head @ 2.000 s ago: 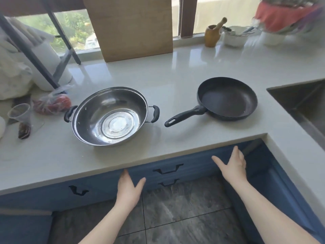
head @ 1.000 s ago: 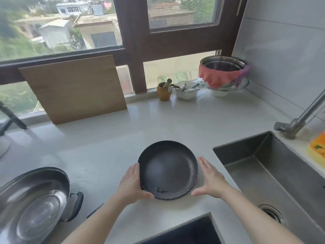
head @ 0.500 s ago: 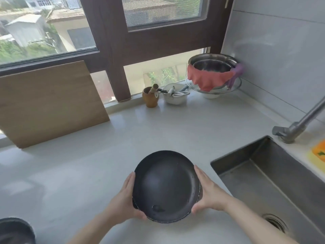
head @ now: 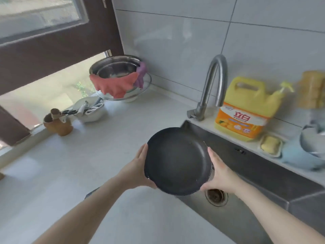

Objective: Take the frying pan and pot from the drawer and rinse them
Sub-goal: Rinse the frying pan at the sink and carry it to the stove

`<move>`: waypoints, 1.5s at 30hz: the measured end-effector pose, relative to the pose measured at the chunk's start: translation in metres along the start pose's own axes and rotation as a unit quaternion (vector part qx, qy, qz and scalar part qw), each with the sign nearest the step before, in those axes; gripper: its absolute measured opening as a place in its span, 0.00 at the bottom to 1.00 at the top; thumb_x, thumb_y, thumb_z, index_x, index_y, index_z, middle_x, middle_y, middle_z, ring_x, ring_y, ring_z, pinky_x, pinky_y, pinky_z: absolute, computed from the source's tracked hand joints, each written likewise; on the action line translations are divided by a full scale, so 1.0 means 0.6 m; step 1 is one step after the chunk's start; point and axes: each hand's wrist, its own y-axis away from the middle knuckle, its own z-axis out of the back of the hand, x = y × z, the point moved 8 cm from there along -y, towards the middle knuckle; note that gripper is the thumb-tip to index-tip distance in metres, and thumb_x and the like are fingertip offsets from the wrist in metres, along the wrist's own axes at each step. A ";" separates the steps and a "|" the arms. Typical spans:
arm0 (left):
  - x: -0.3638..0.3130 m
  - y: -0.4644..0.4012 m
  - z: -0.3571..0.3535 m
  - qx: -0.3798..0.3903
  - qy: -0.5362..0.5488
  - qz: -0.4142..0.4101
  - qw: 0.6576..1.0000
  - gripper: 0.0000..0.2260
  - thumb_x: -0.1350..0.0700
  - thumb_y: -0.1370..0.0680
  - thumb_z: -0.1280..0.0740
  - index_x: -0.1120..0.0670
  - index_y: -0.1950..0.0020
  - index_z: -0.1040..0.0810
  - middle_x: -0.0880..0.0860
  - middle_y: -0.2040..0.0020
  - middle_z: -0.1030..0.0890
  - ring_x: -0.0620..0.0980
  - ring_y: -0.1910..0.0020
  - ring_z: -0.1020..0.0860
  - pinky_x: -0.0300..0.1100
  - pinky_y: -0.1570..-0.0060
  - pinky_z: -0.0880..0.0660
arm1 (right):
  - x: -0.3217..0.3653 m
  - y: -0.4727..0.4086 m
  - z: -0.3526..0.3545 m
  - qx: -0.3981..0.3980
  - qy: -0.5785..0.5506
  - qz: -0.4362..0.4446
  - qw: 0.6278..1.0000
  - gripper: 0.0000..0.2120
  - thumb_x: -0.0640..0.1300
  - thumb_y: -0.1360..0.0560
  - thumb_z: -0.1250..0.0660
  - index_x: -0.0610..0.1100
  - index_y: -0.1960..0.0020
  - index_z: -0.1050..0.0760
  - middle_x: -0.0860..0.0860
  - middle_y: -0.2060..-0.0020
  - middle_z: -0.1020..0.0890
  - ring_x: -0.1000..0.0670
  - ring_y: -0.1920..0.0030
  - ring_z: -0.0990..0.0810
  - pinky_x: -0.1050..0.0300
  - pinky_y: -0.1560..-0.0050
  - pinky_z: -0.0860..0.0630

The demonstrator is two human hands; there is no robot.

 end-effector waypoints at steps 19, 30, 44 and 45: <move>-0.055 -0.302 -0.371 0.236 -0.109 -0.006 0.966 0.68 0.46 0.40 0.18 0.46 0.23 0.71 0.37 0.23 0.67 0.49 0.27 0.34 0.44 0.30 0.34 | -0.411 0.079 0.016 -0.116 -0.091 -0.205 0.968 0.75 0.59 0.54 0.18 0.54 0.21 0.63 0.60 0.22 0.53 0.61 0.25 0.49 0.60 0.28 0.43; 0.062 -0.313 -0.443 0.254 -0.104 0.065 0.959 0.67 0.51 0.39 0.17 0.45 0.23 0.70 0.34 0.24 0.68 0.45 0.28 0.33 0.40 0.33 0.32 | -0.467 0.027 -0.091 -0.099 -0.067 -0.209 0.971 0.75 0.60 0.51 0.18 0.49 0.21 0.65 0.63 0.24 0.59 0.68 0.30 0.55 0.69 0.31 0.46; 0.043 -0.333 -0.400 0.154 -0.088 0.083 0.981 0.52 0.46 0.29 0.24 0.52 0.19 0.58 0.47 0.19 0.55 0.49 0.22 0.44 0.42 0.25 0.43 | -0.473 0.012 -0.127 -0.088 -0.054 -0.197 0.975 0.74 0.58 0.49 0.18 0.46 0.22 0.68 0.59 0.24 0.64 0.63 0.26 0.47 0.74 0.40 0.39; 0.011 -0.345 -0.356 0.061 -0.052 0.074 0.994 0.46 0.45 0.26 0.27 0.53 0.19 0.53 0.49 0.19 0.49 0.48 0.23 0.43 0.42 0.25 0.43 | -0.471 0.012 -0.125 -0.085 -0.047 -0.199 0.975 0.74 0.58 0.49 0.18 0.47 0.22 0.68 0.59 0.23 0.64 0.61 0.26 0.41 0.73 0.43 0.37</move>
